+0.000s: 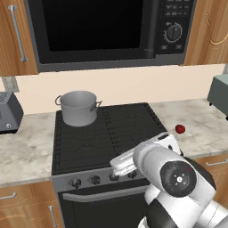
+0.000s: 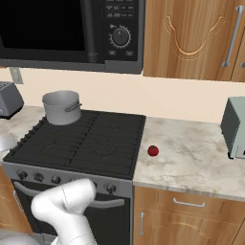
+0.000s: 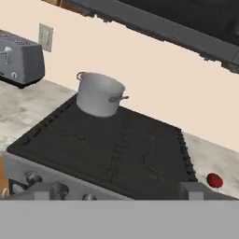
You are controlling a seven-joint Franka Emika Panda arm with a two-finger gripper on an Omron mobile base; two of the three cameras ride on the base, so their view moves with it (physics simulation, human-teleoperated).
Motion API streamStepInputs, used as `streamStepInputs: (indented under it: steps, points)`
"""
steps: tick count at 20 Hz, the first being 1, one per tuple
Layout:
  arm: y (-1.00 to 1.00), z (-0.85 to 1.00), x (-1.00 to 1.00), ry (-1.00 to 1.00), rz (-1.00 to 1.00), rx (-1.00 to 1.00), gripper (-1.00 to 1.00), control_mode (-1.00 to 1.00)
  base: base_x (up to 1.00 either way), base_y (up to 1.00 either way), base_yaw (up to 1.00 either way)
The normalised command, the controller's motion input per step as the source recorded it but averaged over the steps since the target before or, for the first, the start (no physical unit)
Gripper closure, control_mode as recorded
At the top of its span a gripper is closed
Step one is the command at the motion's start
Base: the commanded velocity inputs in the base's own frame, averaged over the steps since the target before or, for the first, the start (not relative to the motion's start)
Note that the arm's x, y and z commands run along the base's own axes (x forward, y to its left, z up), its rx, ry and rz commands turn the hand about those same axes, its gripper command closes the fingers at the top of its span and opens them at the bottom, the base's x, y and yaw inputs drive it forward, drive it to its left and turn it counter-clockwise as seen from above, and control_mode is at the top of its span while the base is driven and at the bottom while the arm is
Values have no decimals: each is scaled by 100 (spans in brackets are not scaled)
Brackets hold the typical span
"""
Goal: Turn on the burner for the pot on the stove. Wait thirty seconds for the pot to heat up. Then add the tomato to the pot.
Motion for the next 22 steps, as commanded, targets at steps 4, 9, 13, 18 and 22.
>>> streamStepInputs:
  steps: [4,9,13,18,22]
  points:
    - [-60,0,0,54,-23,10,-100,-100,0,0,0]
    - [-45,0,0,32,-10,6,-100,-100,0,0,0]
    - [-28,0,0,31,-9,0,-100,-100,0,0,0]
    - [-7,0,0,0,0,0,-100,-100,0,0,0]
    - [-41,0,2,0,4,0,-100,-100,0,0,0]
